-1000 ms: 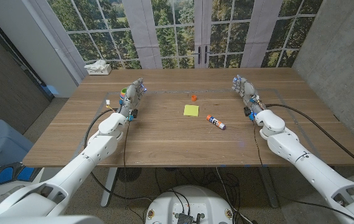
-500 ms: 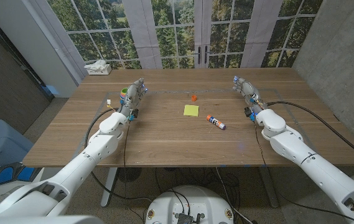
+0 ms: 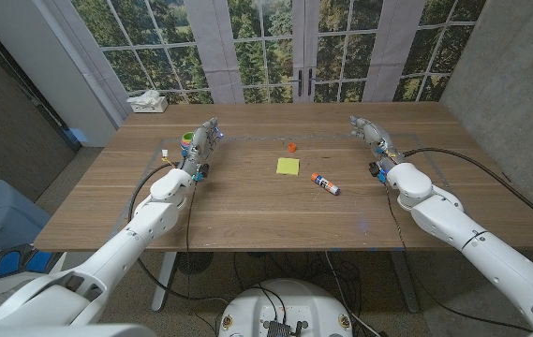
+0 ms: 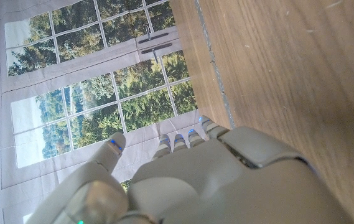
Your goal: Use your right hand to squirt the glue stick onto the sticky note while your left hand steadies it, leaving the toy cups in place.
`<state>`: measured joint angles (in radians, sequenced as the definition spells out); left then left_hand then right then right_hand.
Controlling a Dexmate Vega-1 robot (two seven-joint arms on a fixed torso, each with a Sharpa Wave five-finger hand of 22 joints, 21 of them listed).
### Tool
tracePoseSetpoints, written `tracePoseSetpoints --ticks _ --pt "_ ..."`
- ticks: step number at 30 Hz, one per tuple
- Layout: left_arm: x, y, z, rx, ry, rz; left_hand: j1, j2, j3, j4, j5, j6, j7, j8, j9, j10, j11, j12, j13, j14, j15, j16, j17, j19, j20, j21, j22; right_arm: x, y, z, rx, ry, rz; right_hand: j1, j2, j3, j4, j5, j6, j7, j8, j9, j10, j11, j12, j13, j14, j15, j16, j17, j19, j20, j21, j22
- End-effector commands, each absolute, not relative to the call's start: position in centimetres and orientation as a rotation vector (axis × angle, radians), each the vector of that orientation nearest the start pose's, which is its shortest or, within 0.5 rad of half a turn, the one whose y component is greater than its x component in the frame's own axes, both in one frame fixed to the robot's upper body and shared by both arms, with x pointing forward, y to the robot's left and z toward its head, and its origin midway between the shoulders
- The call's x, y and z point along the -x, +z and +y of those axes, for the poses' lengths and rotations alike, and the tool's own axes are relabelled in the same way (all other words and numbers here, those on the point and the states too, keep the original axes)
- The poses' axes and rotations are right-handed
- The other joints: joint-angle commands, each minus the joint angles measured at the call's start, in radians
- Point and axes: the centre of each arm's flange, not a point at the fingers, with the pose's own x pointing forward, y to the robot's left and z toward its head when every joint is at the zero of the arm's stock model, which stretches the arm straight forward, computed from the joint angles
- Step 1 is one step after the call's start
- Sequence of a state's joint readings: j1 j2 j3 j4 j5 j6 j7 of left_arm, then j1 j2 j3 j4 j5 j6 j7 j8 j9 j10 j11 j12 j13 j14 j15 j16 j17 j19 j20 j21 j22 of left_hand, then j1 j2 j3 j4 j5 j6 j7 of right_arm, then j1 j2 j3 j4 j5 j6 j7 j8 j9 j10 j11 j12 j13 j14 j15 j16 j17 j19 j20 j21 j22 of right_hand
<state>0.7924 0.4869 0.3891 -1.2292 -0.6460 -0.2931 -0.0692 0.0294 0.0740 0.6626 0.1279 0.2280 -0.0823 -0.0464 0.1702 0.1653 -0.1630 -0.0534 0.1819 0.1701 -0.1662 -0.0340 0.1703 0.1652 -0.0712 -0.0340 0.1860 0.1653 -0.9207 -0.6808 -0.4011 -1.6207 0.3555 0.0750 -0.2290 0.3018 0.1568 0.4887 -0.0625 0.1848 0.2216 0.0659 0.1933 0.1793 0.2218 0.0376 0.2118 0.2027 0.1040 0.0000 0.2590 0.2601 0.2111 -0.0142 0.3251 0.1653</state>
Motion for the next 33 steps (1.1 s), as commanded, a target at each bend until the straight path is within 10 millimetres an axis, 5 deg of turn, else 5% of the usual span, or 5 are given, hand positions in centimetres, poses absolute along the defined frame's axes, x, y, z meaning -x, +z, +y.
tracePoseSetpoints --ticks 1,33 --pt "-66.7 -2.6 28.4 0.033 -0.234 -0.578 0.000 0.090 0.006 0.004 0.006 -0.007 0.000 0.007 0.002 -0.004 0.000 0.008 0.003 -0.054 -0.070 0.006 0.005 -0.008 -0.096 0.005 0.005 -59.7 -0.4 -27.6 0.455 0.032 -0.564 0.006 0.007 0.002 -0.008 -0.001 0.012 0.004 0.007 0.003 0.008 0.002 0.007 0.003 0.010 -0.002 0.008 0.001 0.012 0.000 -0.001 0.004" --pt "-66.6 -2.3 27.9 0.005 -0.254 -0.576 0.001 0.091 0.007 0.004 0.007 -0.004 -0.001 0.007 0.002 -0.001 0.001 0.009 0.003 -0.053 -0.070 0.006 0.004 -0.008 -0.096 0.005 0.005 -56.2 -0.5 -26.0 0.720 -0.025 -0.500 0.047 0.009 0.014 -0.047 0.005 0.038 -0.005 0.011 0.004 0.033 -0.013 0.009 0.005 0.042 -0.016 0.024 0.007 0.074 0.020 -0.001 0.007"
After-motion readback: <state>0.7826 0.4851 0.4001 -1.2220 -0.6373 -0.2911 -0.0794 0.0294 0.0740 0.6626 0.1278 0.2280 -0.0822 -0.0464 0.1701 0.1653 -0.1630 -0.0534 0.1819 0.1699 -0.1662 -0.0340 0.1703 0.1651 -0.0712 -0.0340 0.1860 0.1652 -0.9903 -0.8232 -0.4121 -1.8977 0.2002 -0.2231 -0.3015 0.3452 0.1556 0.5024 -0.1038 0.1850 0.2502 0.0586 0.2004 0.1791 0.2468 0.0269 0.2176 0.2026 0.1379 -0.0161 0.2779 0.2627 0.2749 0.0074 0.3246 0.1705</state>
